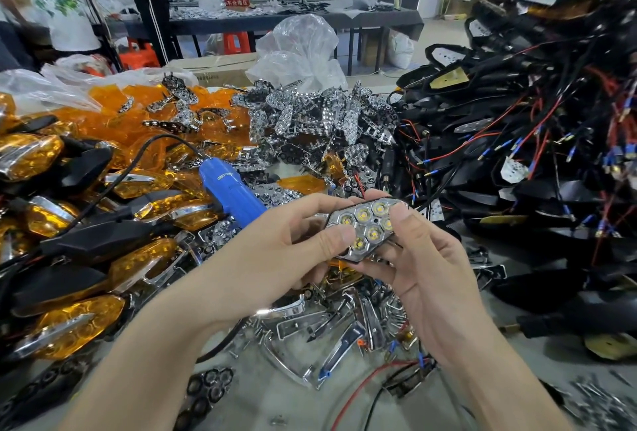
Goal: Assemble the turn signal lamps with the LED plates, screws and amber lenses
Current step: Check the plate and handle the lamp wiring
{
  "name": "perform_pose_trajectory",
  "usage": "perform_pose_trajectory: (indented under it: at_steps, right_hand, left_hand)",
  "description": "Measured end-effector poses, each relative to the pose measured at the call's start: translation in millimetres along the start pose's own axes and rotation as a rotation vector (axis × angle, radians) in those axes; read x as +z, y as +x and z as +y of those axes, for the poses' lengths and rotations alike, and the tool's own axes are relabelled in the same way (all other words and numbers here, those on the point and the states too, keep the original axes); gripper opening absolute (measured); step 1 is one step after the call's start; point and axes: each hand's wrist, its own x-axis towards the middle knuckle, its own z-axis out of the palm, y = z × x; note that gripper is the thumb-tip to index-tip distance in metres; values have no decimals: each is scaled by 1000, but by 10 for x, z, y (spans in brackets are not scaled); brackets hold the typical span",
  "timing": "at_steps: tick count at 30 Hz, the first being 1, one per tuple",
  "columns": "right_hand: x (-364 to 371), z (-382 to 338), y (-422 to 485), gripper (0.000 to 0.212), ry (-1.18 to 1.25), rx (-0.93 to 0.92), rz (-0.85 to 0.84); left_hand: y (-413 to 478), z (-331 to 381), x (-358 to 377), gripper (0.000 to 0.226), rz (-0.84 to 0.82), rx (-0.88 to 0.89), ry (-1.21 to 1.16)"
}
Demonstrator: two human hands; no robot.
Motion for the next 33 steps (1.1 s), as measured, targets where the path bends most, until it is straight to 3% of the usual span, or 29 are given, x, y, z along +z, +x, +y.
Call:
perform_pose_trajectory:
  at_steps: [5,14,21,33]
  right_hand:
    - [-23,25,9,46,5,0,-24]
    - [-58,37,9,43,18,21,-55]
    - [-106,19,44,59,-201,-30,-22]
    - [-107,52,66,36,-176,39,6]
  left_hand:
    - [-13,28,8,24,1,-9,-27]
    - [-26,31,-4,31,-10,-26,-18]
    - [1,-31,-10,24,24,1,52]
    - [33,-70,7,25,65,-32,113]
